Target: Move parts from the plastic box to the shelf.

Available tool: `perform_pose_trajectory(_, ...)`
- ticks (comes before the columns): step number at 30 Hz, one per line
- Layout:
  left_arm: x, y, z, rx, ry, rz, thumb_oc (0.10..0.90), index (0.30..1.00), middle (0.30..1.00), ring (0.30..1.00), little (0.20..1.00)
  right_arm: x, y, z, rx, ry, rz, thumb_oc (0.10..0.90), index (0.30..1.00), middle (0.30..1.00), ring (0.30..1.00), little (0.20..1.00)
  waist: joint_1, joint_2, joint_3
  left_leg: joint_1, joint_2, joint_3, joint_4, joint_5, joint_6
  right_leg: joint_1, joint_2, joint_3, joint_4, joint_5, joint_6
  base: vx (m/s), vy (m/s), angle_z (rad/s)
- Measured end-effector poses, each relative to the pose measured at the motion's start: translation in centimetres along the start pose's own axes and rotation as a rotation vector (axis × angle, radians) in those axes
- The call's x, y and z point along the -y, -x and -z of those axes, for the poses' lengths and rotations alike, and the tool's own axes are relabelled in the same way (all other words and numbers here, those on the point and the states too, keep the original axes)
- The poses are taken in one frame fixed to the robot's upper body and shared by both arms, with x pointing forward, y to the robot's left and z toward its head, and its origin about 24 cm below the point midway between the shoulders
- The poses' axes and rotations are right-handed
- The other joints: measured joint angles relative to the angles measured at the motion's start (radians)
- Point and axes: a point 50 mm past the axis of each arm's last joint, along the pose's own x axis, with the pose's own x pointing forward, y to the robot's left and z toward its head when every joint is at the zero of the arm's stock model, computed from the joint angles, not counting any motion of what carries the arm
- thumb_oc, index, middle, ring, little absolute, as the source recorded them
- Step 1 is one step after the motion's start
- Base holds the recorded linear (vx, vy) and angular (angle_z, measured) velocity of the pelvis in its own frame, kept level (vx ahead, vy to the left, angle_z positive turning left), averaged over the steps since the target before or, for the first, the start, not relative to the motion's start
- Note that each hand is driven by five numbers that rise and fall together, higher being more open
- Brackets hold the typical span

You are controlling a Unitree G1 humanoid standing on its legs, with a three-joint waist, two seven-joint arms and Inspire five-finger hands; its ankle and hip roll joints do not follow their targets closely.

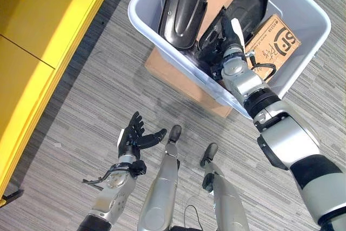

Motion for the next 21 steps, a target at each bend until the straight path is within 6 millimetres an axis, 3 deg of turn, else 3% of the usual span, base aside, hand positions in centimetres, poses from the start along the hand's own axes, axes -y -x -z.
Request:
perform_pose_trajectory(4,0.1,0.1,0.1,-0.003,-0.001,0.005,0.900,1.000,1.000,1.000,1.000,0.9,-0.2,1.1,-0.034,0.036,0.032,0.900,1.000,1.000,1.000,1.000,-0.002,0.000,0.000,-0.013,0.000,0.000,0.000,0.000,0.000,-0.014,0.000,0.000,0.000,0.001,0.000,0.00,0.000,0.00)
perform_pose_trajectory(21,0.6,0.1,0.3,-0.010,-0.005,0.007,0.900,1.000,1.000,1.000,1.000,1.4,-0.3,0.9,-0.038,-0.037,0.071,0.900,1.000,1.000,1.000,1.000,0.000,0.000,0.000,-0.057,-0.001,-0.007,0.005,0.001,-0.001,-0.055,0.001,-0.005,0.005,0.000,0.000,0.00,0.000,0.00)
